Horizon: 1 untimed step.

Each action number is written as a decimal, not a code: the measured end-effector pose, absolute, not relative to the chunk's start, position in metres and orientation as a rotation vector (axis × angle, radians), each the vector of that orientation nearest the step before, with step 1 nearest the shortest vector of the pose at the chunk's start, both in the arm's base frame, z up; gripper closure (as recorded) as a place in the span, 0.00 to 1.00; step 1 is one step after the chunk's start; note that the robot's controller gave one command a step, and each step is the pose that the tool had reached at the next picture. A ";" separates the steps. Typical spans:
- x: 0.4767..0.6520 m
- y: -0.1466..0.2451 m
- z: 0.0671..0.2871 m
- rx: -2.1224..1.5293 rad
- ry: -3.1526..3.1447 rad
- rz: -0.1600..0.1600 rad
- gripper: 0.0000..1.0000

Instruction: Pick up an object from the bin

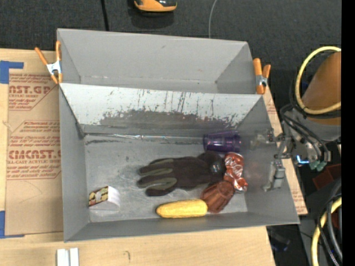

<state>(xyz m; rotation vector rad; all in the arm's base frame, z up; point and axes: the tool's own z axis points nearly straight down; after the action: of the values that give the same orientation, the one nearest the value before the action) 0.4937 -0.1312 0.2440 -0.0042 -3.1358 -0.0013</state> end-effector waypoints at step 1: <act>0.495 -0.130 0.249 0.000 -3.144 0.001 0.00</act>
Offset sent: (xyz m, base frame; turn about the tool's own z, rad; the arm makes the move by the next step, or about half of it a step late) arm 0.0355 0.0461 -0.1518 0.1274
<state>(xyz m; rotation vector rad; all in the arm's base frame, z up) 0.4951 -0.1304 0.2485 0.0000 -3.1436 0.0012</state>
